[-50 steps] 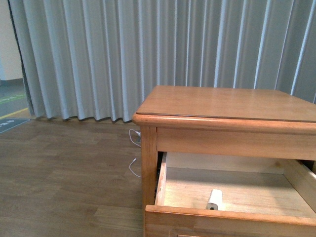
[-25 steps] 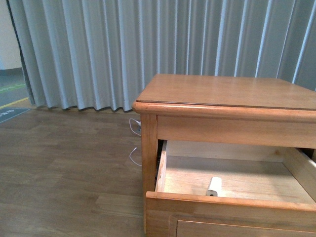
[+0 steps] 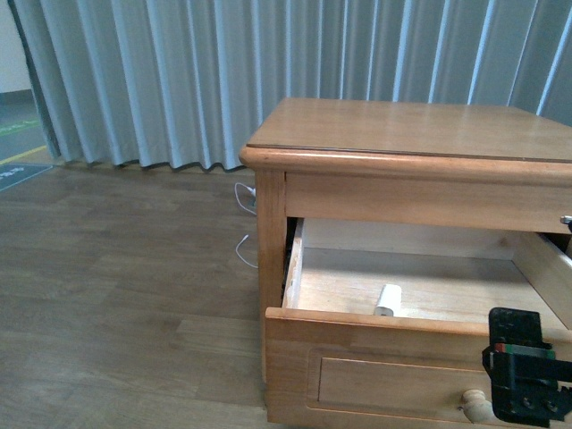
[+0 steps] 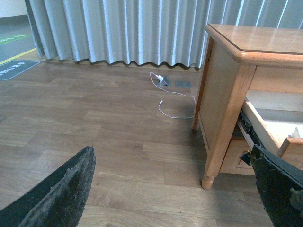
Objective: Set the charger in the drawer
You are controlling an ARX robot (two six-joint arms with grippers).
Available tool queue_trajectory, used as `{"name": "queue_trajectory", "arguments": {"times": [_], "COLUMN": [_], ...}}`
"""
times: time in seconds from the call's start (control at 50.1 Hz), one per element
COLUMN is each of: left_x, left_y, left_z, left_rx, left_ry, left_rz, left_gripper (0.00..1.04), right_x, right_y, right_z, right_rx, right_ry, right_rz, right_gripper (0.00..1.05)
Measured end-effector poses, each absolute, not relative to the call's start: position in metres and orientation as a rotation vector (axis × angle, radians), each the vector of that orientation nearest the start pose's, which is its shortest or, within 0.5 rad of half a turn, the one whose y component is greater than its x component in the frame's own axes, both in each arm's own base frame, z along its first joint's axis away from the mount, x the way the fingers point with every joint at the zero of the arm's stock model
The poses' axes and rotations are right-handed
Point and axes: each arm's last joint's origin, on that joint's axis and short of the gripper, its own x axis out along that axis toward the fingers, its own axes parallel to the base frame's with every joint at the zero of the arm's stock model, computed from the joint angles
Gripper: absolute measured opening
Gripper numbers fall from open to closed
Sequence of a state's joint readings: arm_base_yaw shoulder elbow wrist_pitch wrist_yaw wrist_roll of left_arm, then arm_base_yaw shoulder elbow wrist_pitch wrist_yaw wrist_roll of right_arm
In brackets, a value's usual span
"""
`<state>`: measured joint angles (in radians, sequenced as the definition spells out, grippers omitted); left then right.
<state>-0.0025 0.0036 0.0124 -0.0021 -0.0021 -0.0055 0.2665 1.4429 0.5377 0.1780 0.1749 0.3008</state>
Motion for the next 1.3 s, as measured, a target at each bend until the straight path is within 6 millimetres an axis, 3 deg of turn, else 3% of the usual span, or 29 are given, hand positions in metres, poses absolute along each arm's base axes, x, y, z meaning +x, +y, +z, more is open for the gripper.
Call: {"name": "queue_trajectory", "arguments": {"times": [0.299,0.678,1.057,1.296], "left_x": [0.097,0.097,0.097,0.097], "left_y": [0.000,0.000,0.000,0.000], "left_z": [0.167,0.167,0.167,0.167], "left_rx": [-0.006,-0.006,-0.005,-0.005], "left_ry": [-0.007,-0.007,-0.007,-0.007], "left_rz": [0.000,0.000,0.000,0.000], "left_gripper": [0.99,0.99,0.99,0.99], "right_x": [0.281,0.333,0.399,0.419], "right_y": [0.063,0.064,0.068,0.065], "right_z": [0.128,0.127,0.116,0.116], "right_rx": [0.102,0.119,0.212,0.250], "right_ry": [0.709,0.601,0.514,0.447], "right_rz": [-0.064,-0.110,-0.135,-0.174], "right_gripper": [0.97,0.97,0.97,0.97]}}
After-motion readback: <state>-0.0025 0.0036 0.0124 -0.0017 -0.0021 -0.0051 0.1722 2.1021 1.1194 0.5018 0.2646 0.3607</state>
